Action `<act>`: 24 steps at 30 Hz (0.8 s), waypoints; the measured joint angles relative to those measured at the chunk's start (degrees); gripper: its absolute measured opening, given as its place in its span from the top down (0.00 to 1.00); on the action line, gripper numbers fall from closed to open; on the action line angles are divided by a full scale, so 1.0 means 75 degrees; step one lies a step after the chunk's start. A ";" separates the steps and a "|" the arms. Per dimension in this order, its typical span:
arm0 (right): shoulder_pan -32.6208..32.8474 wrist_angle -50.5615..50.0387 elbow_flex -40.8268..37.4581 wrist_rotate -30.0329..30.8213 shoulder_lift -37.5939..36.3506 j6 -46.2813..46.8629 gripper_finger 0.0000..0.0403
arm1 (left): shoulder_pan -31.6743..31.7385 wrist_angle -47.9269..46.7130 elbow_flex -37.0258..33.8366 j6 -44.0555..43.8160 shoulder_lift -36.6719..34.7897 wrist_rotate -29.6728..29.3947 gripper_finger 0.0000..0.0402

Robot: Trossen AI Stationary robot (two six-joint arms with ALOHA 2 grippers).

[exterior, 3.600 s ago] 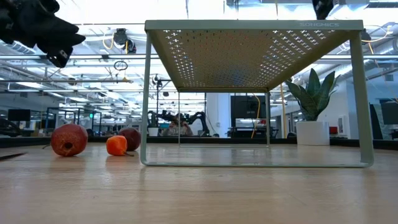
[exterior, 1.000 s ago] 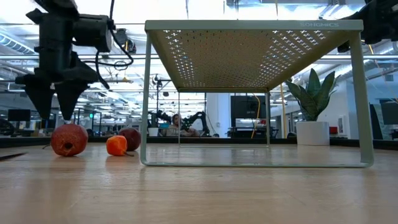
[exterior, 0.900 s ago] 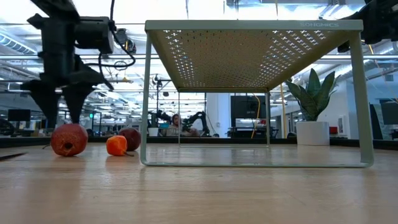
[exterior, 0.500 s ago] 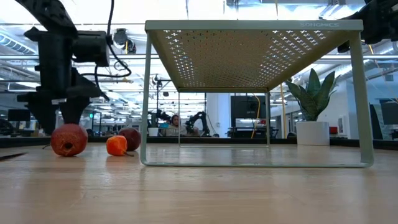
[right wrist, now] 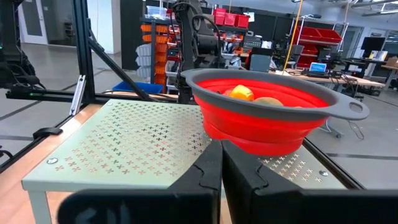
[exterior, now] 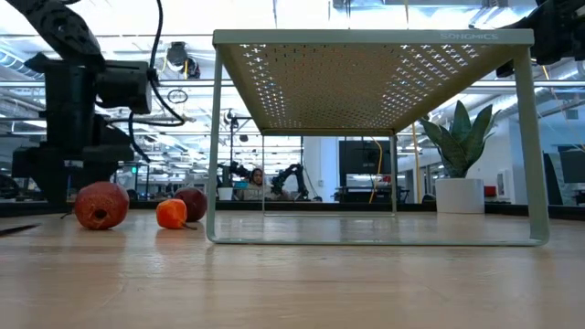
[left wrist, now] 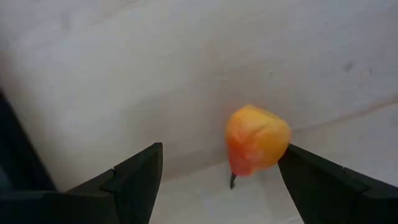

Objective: Pick & Place Fruit
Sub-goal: Put the peach into the red strainer bowl on the shelf

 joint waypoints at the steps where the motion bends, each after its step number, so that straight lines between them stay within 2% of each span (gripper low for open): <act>1: 0.0000 0.0000 0.0000 0.0000 0.0003 0.0000 1.00 | 0.0000 0.0089 -0.0039 -0.0003 0.0000 -0.0003 0.23; 6: 0.0000 0.0000 0.0000 0.0008 0.0003 0.0003 1.00 | 0.0000 0.0464 -0.0140 0.0061 -0.0003 -0.0064 0.30; 19: 0.0000 0.0000 0.0000 0.0020 0.0003 0.0003 1.00 | 0.0000 0.0626 -0.0157 0.0585 -0.0003 -0.0294 0.62; 24: 0.0000 0.0000 0.0000 0.0023 0.0003 0.0003 1.00 | 0.0000 0.0629 -0.0157 0.0542 -0.0003 -0.0289 0.71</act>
